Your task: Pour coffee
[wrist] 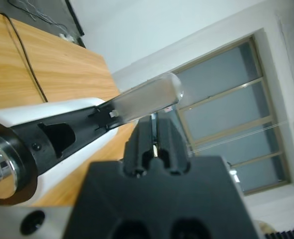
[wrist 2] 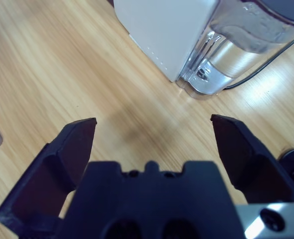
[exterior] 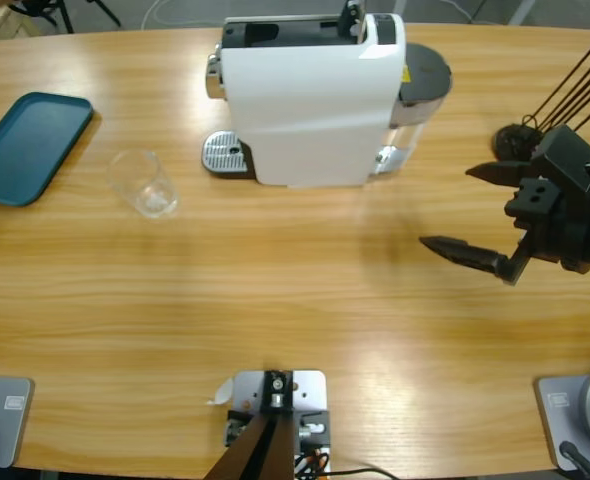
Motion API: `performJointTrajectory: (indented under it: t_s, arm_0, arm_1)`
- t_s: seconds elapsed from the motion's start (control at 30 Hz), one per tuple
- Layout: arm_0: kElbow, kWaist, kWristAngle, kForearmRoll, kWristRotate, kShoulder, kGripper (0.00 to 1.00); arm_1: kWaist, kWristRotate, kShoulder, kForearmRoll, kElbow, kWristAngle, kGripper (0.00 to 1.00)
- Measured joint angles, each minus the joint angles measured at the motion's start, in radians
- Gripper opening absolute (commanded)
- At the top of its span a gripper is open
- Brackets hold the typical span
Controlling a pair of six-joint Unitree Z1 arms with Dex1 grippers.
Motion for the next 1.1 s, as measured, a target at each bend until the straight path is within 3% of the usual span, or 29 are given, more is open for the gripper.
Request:
performJointTrajectory:
  t_s: [0.1,0.13,0.17,0.27,0.33,0.43,0.6,0.73,0.87,0.9,0.97,1.0,1.1]
  arm_0:
    - [-0.085,-0.021,0.132,0.293,0.192,-0.116,0.0]
    - [-0.139,-0.038,0.191,0.434,0.285,-0.156,0.147]
    - [-0.203,-0.06,0.252,0.584,0.381,-0.191,0.391]
    - [-0.377,-0.14,0.445,0.962,0.63,-0.248,0.838]
    - [-0.426,-0.189,0.586,1.125,0.758,-0.273,0.953]
    - [-0.39,-0.234,0.742,1.242,0.868,-0.323,0.955]
    - [-0.148,-0.249,0.807,1.249,0.899,-0.481,0.961]
    - [0.012,-0.251,0.805,1.174,0.91,-0.614,0.95]
    - [0.108,-0.263,0.796,1.104,0.913,-0.634,0.945]
    - [0.111,-0.267,0.795,1.104,0.912,-0.634,0.946]
    - [0.11,-0.27,0.796,1.112,0.911,-0.633,0.95]
    - [0.11,-0.271,0.796,1.132,0.912,-0.633,0.954]
    - [0.109,-0.271,0.796,1.164,0.921,-0.632,0.951]
  arm_1:
    - [0.0,0.0,0.0,0.0,0.0,0.0,1.0]
    - [0.0,0.0,0.0,0.0,0.0,0.0,1.0]
    - [0.0,0.0,0.0,0.0,0.0,0.0,1.0]
    - [0.0,0.0,0.0,0.0,0.0,0.0,1.0]
    - [0.0,0.0,0.001,0.001,0.0,0.0,1.0]
    - [0.0,0.003,0.001,0.016,-0.004,-0.008,1.0]
    - [0.0,0.051,0.003,0.107,-0.049,-0.059,1.0]
    - [0.001,0.132,0.004,0.39,-0.202,-0.087,1.0]
    - [-0.002,0.214,0.054,0.596,-0.437,-0.174,0.995]
    - [-0.016,0.238,0.064,0.61,-0.475,-0.177,0.965]
    - [-0.077,0.292,0.088,0.631,-0.527,-0.17,0.698]
    - [-0.12,0.313,0.098,0.639,-0.538,-0.157,0.678]
    - [-0.253,0.346,0.104,0.646,-0.537,-0.125,0.766]
